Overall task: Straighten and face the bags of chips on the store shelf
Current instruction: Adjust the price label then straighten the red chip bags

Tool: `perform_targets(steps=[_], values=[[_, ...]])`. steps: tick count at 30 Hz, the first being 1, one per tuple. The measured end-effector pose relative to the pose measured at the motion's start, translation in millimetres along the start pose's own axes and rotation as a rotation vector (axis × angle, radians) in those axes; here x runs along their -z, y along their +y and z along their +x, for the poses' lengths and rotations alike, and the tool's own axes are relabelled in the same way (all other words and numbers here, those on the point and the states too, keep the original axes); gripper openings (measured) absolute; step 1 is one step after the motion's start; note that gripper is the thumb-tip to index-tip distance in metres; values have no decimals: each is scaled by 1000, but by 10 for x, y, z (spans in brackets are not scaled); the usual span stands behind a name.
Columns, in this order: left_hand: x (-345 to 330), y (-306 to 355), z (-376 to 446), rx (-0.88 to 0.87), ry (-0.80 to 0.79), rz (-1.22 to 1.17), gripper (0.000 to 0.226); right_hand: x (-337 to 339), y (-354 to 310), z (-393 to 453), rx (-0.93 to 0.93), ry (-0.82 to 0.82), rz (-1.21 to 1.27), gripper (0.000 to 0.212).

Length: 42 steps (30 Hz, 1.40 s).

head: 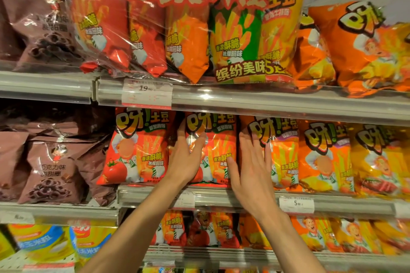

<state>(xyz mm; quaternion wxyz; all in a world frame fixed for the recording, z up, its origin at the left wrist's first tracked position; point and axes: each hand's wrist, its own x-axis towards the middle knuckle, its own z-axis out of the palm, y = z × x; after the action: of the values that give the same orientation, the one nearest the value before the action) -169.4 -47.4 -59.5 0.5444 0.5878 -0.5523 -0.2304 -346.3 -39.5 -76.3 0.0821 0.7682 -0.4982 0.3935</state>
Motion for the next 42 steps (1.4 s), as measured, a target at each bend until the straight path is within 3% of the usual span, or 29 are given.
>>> perform_targets(steps=[4,10,16,20,24,28,33,38,42], values=[[10,2,10,19,-36,22,75,17,55,29,31,-60,4,58],[146,46,-164,-56,31,89,77,258,-105,-18,-111,34,338,38],[435,49,-647,-70,75,21,45,347,-88,-291,-292,-37,554,20],[640,-22,-976,-17,147,-33,30,261,-48,-536,-295,12,569,15],[908,-196,-1101,7,215,-114,28,269,-53,-627,-573,-162,748,20],[1245,-284,-1037,-50,233,-154,25,283,-360,-698,-497,-111,617,19],[1591,-434,-729,-112,286,-35,27,47,-968,-500,-420,-84,652,14],[1686,-474,-421,-257,179,186,39,-210,-1459,-126,-319,-159,582,33],[1647,-484,-252,-228,124,246,56,-418,-1673,123,-320,-250,511,62]])
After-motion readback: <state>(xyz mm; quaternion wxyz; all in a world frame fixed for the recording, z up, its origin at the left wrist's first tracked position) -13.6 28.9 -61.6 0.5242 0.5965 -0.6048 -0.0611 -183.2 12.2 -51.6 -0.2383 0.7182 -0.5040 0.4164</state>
